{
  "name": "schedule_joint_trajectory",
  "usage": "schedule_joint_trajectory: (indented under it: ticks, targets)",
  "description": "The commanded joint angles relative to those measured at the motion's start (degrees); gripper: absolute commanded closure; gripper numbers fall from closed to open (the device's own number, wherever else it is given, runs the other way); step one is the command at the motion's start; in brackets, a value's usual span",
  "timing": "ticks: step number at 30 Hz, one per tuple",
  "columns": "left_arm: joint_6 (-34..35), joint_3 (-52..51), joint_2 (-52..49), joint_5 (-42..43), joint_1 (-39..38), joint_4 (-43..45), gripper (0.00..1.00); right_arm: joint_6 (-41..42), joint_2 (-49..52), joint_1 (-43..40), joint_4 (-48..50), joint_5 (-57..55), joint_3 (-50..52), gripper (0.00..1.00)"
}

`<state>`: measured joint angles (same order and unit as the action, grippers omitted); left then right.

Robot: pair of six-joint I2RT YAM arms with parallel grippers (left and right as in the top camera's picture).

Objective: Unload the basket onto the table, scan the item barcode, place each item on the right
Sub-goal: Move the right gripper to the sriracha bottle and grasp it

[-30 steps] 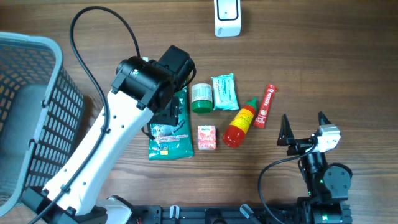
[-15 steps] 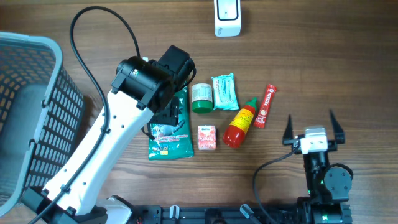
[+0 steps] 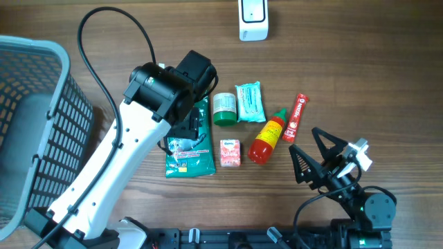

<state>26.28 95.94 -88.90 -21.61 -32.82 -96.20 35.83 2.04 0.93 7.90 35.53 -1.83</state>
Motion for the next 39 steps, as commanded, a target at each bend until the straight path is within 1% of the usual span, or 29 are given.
schedule_joint_trajectory:
  ticks: [1, 2, 3, 7, 10, 12, 15, 17, 21, 23, 24, 26, 27, 28, 29, 31, 34, 39]
  targets:
    - [1.0, -0.5, 1.2, -1.0, 0.2, 0.2, 0.00, 3.1, 5.7, 0.0, -2.4, 2.0, -7.6, 0.00]
    - [1.0, -0.5, 1.2, -1.0, 0.2, 0.2, 0.00, 3.1, 8.1, 0.0, -3.6, 2.3, -9.5, 0.00]
    - [1.0, -0.5, 1.2, -1.0, 0.2, 0.2, 0.00, 1.7, 12.6, 0.0, -5.1, 3.8, -12.6, 0.00]
    - [1.0, -0.5, 1.2, -1.0, 0.2, 0.2, 0.00, 0.9, 28.7, 0.0, -5.3, 10.2, -22.0, 0.00]
    - [1.0, -0.5, 1.2, -1.0, 0.2, 0.2, 0.00, 0.3, 38.6, 0.0, -5.7, 14.1, -27.8, 0.00]
    - [1.0, -0.5, 1.2, -1.0, 0.2, 0.2, 0.00, 0.7, 44.8, 0.0, -7.3, 15.5, -31.5, 0.00]
    - [1.0, -0.5, 1.2, -1.0, 0.2, 0.2, 0.00, 0.7, 50.8, 0.2, -10.1, 16.0, -34.3, 0.00]
    - [1.0, -0.5, 1.2, -1.0, 0.2, 0.2, 0.00, 0.8, 53.4, 1.6, -10.3, 16.0, -34.9, 0.00]
    - [1.0, -0.5, 1.2, -1.0, 0.2, 0.2, 0.00, 1.4, 54.4, 3.3, -11.0, 15.8, -34.9, 0.00]
    - [1.0, -0.5, 1.2, -1.0, 0.2, 0.2, 0.00, 1.9, 54.4, 3.7, -11.0, 17.6, -34.9, 0.00]
    - [1.0, -0.5, 1.2, -1.0, 0.2, 0.2, 0.00, 2.7, 54.4, 3.7, -11.0, 18.7, -34.9, 0.00]
    - [1.0, -0.5, 1.2, -1.0, 0.2, 0.2, 0.00, 7.0, 54.4, 3.7, -12.4, 20.9, -34.9, 0.00]
    - [1.0, -0.5, 1.2, -1.0, 0.2, 0.2, 0.00, 8.9, 54.4, 3.7, -14.1, 21.5, -34.9, 0.00]
    - [1.0, -0.5, 1.2, -1.0, 0.2, 0.2, 0.00, 9.2, 54.4, 3.7, -16.3, 21.3, -34.9, 0.00]
    - [1.0, -0.5, 1.2, -1.0, 0.2, 0.2, 0.00, 9.5, 54.5, 3.7, -18.1, 19.5, -34.9, 0.01]
    - [1.0, -0.5, 1.2, -1.0, 0.2, 0.2, 0.00, 11.3, 54.9, 3.7, -18.3, 15.8, -34.9, 0.00]
    - [1.0, -0.5, 1.2, -1.0, 0.2, 0.2, 0.00, 8.2, 55.4, 3.7, -18.9, 14.5, -34.9, 0.00]
    - [1.0, -0.5, 1.2, -1.0, 0.2, 0.2, 0.00, 8.2, 55.6, 3.7, -23.3, 6.5, -35.0, 0.00]
